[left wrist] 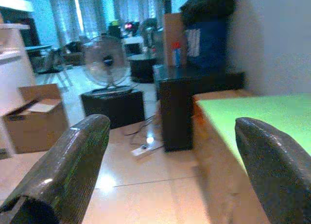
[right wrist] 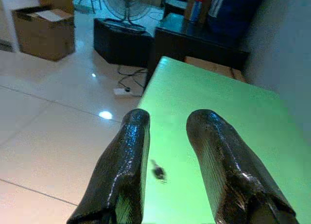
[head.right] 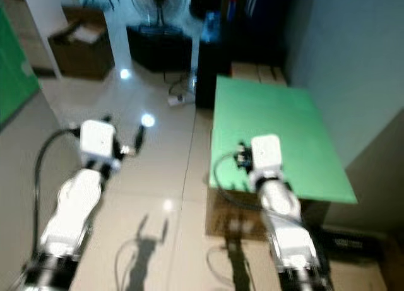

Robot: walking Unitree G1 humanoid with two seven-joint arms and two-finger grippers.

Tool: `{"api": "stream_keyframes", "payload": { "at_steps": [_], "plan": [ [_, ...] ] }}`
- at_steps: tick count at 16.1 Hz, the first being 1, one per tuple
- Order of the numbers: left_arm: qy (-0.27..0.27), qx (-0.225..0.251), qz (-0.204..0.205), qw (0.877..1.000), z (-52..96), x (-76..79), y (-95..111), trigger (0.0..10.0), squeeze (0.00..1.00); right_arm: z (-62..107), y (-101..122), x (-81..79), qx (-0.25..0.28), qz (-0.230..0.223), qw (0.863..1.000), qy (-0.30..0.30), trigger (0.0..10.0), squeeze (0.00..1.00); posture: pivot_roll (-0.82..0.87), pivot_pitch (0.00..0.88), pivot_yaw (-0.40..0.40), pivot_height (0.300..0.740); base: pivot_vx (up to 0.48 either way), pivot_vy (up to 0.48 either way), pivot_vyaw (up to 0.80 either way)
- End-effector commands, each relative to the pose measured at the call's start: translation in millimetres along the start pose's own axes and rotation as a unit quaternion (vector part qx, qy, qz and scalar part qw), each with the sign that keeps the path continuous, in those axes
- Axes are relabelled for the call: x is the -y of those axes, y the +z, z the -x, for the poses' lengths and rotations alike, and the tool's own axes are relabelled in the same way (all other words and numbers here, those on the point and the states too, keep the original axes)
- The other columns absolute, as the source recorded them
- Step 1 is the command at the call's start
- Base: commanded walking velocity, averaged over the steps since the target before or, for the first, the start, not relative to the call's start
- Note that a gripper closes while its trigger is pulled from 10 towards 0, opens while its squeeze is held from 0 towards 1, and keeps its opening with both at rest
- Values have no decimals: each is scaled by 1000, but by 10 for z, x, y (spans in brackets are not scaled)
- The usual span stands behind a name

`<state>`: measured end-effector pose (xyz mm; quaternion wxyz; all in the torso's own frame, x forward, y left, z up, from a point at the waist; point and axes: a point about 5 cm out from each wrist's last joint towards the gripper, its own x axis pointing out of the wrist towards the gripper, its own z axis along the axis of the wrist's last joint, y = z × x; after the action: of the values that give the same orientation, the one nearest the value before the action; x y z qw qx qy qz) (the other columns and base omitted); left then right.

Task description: Hang keys on a hook

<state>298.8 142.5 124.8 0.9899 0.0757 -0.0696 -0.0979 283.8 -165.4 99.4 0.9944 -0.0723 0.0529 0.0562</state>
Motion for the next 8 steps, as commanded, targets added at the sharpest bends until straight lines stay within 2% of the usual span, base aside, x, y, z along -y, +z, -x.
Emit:
{"api": "stream_keyframes", "payload": {
  "at_steps": [1, 2, 4, 8],
  "plan": [
    [10, 5, -2, 1000, 22, -70, 31, 10000, 0, -9, 18, -36, 4, -11, 1000, 8, 10000, 0, -93, 0, -61, 740, 0, 0, 0],
    [4, 8, -4, 1000, 27, -52, 39, 10000, 0, -4, 11, -34, 3, -22, 1000, 7, 10000, 0, -93, 0, -61, 740, 0, 0, 0],
    [-18, 20, -5, 1000, 49, 5, 62, 10000, 0, 8, -7, -26, -1, -36, 999, 6, 10000, 0, -95, 0, -58, 740, 0, 0, -625],
    [-33, 17, -4, 999, 50, 28, 59, 10000, 0, 27, -16, -26, -2, -38, 999, 3, 10000, 0, -102, 0, -48, 740, 292, 0, -800]
  ]
}}
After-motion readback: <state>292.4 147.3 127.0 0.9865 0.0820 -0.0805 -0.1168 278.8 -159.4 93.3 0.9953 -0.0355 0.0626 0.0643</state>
